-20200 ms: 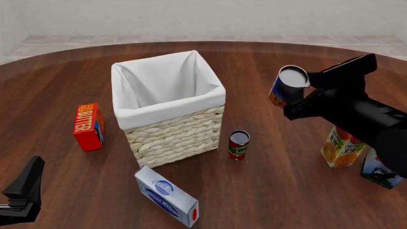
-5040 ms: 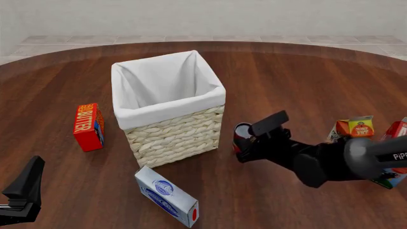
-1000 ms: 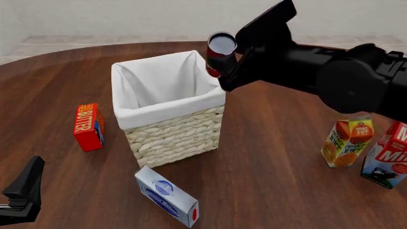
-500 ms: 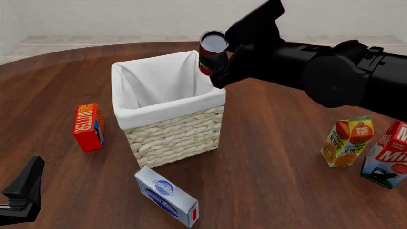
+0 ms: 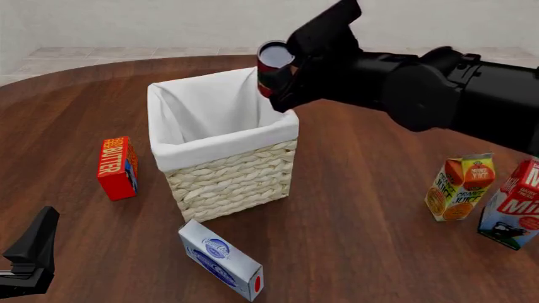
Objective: Pick up the alphabet soup and the tomato sauce, and put them in the basket.
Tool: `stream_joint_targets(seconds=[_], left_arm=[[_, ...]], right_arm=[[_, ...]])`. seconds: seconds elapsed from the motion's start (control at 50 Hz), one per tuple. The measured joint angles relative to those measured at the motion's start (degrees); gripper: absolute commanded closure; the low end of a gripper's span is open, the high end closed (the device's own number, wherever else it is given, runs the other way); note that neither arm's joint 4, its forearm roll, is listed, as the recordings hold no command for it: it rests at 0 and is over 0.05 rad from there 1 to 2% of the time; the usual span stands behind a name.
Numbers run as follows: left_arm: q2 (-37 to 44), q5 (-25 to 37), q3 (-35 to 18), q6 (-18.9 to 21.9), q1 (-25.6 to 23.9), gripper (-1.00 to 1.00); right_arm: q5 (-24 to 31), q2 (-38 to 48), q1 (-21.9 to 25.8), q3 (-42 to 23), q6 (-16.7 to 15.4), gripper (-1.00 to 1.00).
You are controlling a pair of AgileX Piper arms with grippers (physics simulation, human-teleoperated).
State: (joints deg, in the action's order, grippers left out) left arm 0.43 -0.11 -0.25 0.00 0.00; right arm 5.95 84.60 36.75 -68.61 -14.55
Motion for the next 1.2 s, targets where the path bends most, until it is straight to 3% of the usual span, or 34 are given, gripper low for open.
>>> stream_joint_targets(seconds=[1.2], left_arm=[[0.0, 0.0, 0.0, 0.0, 0.0, -1.00]], right_arm=[[7.0, 9.4, 0.6, -10.4, -1.6, 1.00]])
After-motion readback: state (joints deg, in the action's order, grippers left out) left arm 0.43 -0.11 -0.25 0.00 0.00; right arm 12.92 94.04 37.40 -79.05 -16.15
